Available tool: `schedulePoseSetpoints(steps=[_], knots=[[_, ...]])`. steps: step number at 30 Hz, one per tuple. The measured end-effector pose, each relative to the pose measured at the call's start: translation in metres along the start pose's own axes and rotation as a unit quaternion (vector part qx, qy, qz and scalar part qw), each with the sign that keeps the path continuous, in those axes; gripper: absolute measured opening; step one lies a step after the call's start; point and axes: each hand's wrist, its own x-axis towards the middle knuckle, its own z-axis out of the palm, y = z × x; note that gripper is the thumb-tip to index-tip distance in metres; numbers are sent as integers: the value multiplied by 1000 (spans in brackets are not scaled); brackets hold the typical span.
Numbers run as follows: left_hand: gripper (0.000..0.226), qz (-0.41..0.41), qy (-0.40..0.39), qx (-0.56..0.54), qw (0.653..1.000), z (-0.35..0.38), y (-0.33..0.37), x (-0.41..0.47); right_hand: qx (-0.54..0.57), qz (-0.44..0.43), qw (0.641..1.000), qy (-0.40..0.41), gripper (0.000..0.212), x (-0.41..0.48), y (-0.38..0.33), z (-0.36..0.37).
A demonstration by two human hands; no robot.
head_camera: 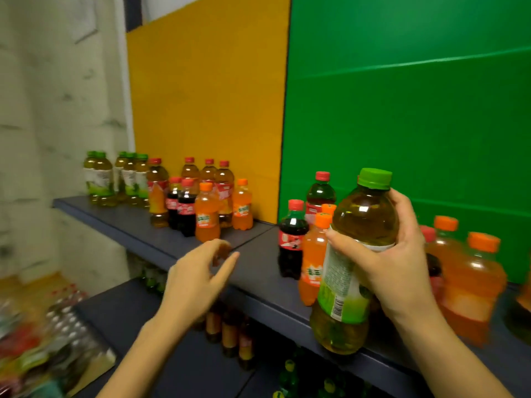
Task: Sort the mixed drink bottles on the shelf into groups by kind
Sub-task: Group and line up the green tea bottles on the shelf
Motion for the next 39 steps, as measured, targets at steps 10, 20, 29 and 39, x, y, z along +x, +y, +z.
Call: schedulePoseSetpoints(steps=[10, 20, 29, 39], knots=[[23, -62, -15, 269, 961, -139, -165, -16, 83, 18, 993, -84, 70, 12, 28, 193], [24, -68, -58, 324, 942, -216, -315, 9, 98, 51, 991, -79, 81, 58, 70, 416], [25, -76, -101, 341, 931, -211, -443, 60, 65, 54, 994, -69, 81, 121, 132, 579], [29, -33, -94, 311, 945, -176, -552, 161, 31, 94, 995, -22, 80, 192, 221, 706]])
